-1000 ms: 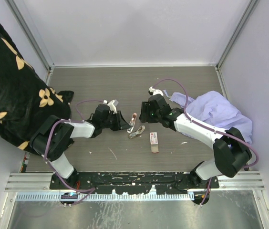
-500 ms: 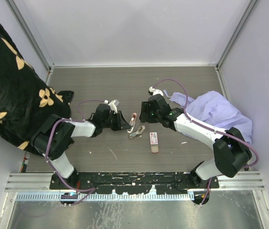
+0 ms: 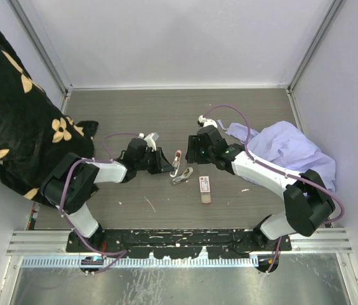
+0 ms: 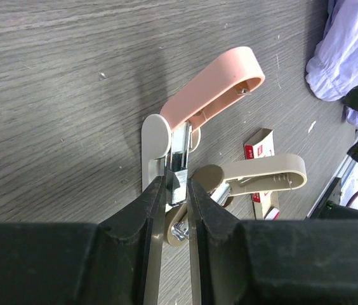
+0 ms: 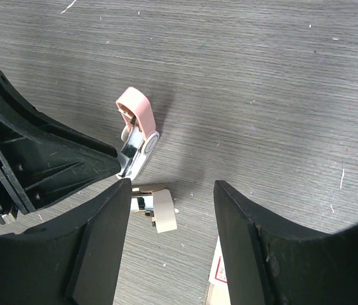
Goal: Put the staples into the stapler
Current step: Adjust the staple in the stapler.
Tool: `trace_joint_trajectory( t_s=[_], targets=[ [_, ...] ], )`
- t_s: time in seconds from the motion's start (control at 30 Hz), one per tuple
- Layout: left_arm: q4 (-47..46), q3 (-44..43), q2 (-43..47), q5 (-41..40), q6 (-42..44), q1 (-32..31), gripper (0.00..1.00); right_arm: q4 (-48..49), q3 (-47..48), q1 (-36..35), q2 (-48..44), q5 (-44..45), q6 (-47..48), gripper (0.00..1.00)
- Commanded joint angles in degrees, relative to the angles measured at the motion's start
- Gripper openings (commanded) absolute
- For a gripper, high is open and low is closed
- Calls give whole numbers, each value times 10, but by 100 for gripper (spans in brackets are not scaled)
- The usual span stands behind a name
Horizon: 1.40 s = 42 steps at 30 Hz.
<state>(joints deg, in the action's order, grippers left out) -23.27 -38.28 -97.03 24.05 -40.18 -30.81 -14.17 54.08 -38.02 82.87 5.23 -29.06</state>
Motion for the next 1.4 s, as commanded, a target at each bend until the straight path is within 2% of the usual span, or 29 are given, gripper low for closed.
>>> trace_joint_trajectory(
  t_s=[0.0, 0.53, 0.87, 1.37],
  targets=[
    [-13, -11, 30, 8, -7, -4, 21, 15, 4, 3, -11, 1, -1, 61],
    [-12, -6, 38, 0, -4, -7, 21, 15, 1, 2, -14, 0, -3, 60],
    [61, -42, 43, -37, 33, -31, 18, 15, -2, 3, -19, 5, -2, 59],
    [78, -42, 50, -75, 40, -42, 17, 14, -15, 3, -35, 15, 0, 59]
  ],
)
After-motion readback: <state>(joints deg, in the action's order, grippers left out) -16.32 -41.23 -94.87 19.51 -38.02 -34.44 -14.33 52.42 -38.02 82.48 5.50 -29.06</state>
